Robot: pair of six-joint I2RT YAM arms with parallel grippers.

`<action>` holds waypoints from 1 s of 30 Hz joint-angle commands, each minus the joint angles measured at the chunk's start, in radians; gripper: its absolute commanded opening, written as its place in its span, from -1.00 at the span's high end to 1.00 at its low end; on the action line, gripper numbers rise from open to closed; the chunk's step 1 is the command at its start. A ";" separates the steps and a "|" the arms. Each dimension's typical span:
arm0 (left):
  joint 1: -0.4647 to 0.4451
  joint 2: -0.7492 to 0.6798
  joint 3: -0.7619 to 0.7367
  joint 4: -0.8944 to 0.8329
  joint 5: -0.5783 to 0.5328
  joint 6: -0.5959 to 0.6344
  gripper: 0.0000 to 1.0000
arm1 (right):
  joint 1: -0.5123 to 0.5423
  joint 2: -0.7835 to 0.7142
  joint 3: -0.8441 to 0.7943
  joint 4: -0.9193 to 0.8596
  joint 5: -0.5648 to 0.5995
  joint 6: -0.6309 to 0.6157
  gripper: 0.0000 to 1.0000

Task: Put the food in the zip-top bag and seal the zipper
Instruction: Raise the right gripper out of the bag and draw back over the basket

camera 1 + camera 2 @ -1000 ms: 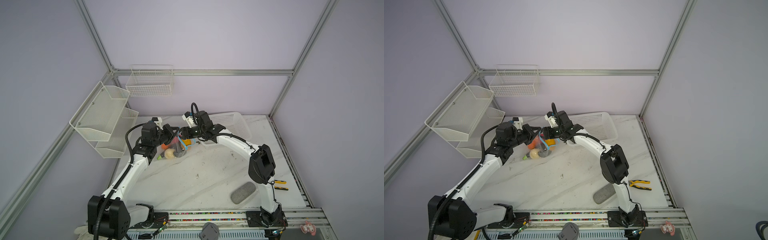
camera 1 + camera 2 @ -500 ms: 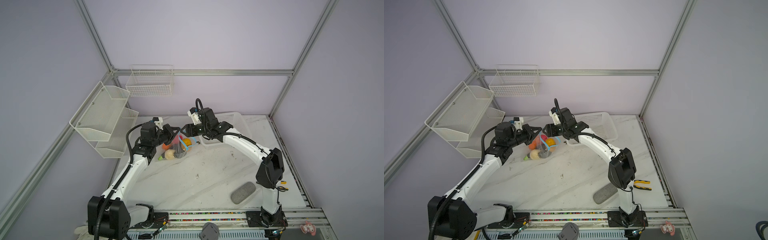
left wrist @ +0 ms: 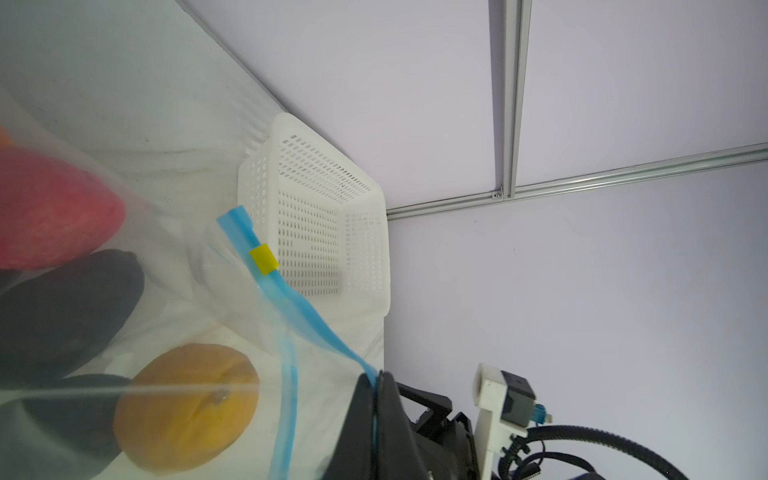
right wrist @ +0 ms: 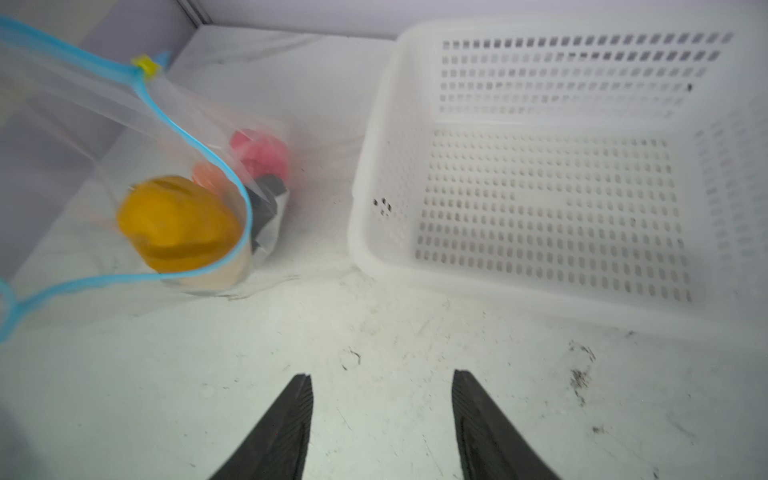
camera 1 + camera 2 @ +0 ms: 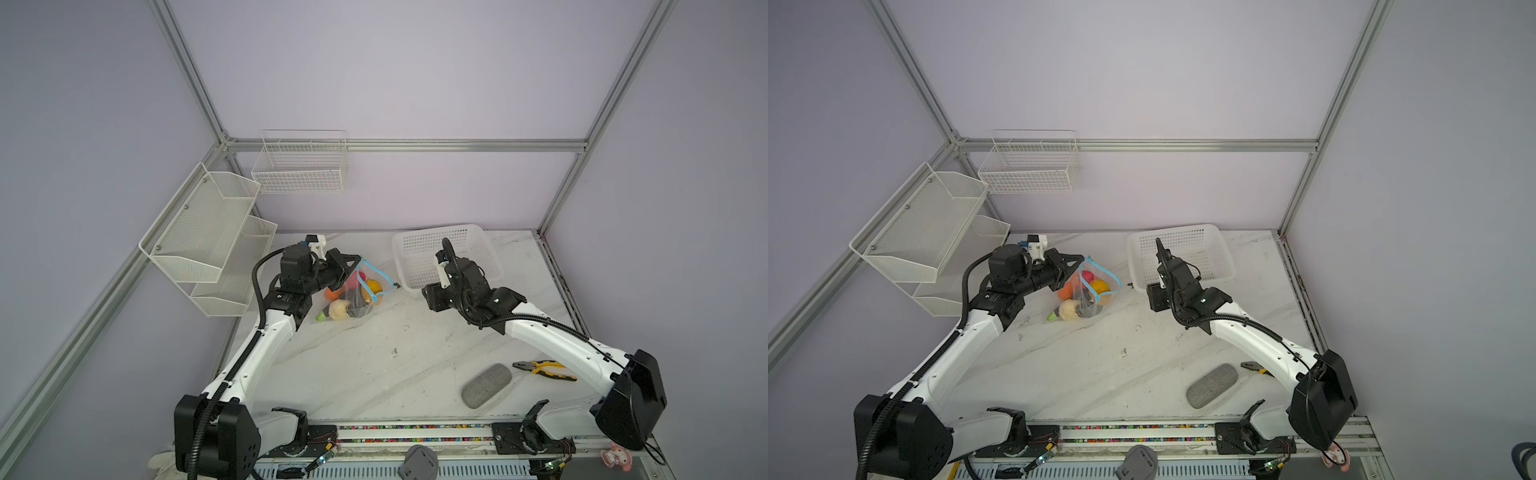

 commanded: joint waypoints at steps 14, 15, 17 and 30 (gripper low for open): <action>0.004 -0.012 0.052 0.011 0.033 0.007 1.00 | -0.281 0.284 -0.008 0.305 -0.006 -0.091 0.06; 0.004 -0.012 0.057 0.006 0.033 0.010 1.00 | -0.285 0.297 0.004 0.312 -0.013 -0.090 0.06; 0.004 -0.011 0.060 0.002 0.033 0.011 1.00 | -0.288 0.321 0.027 0.326 -0.032 -0.087 0.07; 0.003 -0.021 0.049 -0.002 0.026 0.009 1.00 | -0.301 0.458 0.161 0.336 -0.067 -0.095 0.06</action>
